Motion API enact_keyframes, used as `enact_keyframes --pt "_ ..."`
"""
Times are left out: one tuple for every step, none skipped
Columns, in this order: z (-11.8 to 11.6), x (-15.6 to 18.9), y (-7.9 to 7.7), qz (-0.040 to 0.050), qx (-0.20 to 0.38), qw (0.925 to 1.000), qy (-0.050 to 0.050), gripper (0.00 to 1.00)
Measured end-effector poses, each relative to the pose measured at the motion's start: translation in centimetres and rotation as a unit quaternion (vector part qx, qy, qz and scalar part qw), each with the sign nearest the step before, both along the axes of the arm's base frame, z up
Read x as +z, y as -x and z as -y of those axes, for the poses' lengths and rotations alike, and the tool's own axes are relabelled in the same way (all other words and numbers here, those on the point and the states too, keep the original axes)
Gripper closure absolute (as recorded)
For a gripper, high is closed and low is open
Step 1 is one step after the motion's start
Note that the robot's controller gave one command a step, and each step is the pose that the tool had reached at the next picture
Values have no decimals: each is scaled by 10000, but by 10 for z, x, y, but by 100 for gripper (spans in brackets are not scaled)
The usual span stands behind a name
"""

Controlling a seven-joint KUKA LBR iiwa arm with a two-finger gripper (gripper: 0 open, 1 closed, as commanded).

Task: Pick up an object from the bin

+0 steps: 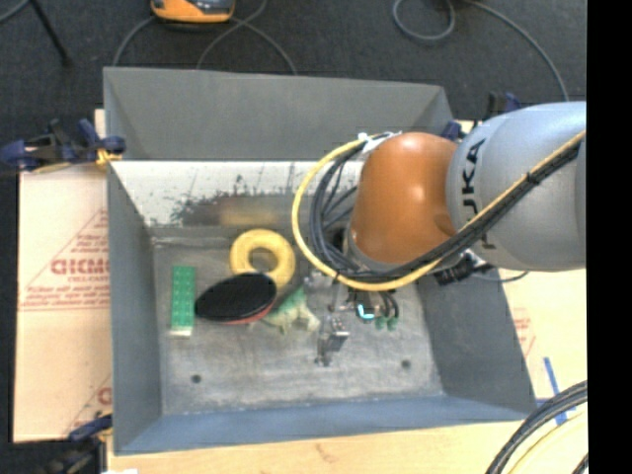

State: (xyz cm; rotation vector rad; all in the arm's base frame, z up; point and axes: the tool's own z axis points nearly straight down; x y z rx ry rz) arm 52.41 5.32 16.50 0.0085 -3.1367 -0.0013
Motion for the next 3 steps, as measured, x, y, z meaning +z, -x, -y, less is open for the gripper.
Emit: enact_keyframes --pt "0 4 -2 38 -6 10000 -2 0" --pt "-25 -88 -34 119 -263 9996 -21 100" --pt "-25 -88 -34 119 -270 9996 -22 100"
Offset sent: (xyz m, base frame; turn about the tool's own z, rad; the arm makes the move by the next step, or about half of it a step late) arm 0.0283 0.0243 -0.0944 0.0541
